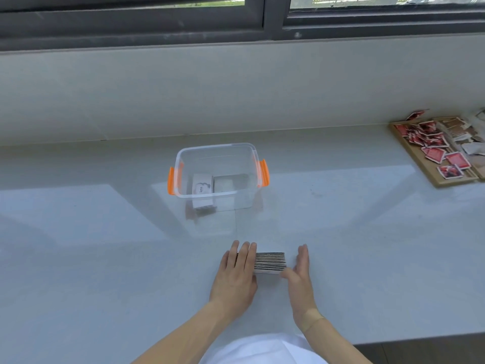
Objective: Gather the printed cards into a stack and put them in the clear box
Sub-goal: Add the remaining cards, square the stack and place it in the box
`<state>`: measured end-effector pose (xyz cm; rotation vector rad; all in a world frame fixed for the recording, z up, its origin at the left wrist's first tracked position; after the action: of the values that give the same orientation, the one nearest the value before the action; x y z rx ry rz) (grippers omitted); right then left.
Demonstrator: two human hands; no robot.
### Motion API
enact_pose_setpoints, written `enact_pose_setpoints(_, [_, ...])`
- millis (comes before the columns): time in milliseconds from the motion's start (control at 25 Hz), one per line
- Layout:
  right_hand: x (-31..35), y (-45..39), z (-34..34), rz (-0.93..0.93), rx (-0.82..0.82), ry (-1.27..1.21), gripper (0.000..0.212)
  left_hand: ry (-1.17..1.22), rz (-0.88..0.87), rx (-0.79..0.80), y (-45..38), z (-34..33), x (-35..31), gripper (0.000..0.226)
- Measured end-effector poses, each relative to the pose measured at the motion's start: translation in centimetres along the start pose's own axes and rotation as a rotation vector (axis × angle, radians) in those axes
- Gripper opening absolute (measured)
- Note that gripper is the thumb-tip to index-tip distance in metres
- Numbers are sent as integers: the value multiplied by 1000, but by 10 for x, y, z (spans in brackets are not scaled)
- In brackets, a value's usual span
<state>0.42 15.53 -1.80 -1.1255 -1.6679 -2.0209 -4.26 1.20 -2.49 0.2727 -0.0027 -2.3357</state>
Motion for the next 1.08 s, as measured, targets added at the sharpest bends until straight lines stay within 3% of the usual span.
enact_pose_setpoints(120, [-7, 2, -15, -18, 132, 103, 83, 17, 2, -1, 3, -1, 0, 77])
enact_pose_setpoints(240, [-6, 0, -12, 19, 154, 195, 89, 13, -4, -10, 3, 0, 2, 78])
enact_pose_setpoints(320, [0, -4, -6, 119, 100, 423, 92, 13, -7, -4, 3, -1, 2, 78])
enact_pose_setpoints(400, [12, -5, -5, 328, -3, 818, 91, 10, -24, 6, 5, -2, 1, 78])
enact_pose_setpoints(520, [25, -11, -7, 603, -117, 1201, 63, 4, -41, 7, 6, -1, 3, 78])
enact_pose_setpoints(680, [32, -17, -6, 605, -98, 1240, 38, 40, -54, -2, 3, 5, 20, 60])
enact_pose_setpoints(920, [37, -17, -9, 679, -95, 1249, 36, 251, 51, -143, 5, 17, 40, 37])
enact_pose_setpoints(1080, [26, -17, -10, 640, -39, 1302, 35, 204, 37, -32, 9, 7, 40, 37])
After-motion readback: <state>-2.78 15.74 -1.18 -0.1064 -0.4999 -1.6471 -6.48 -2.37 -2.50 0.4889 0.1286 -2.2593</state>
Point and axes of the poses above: each hand's wrist, its own y-axis away from the middle knuckle, its own z-axis out of the back of the hand, x = y × z, the point moved 4 cm from there along -y, towards the middle knuckle, and after that the axes turned 14 degrees about -z, right-handed, at the moved point
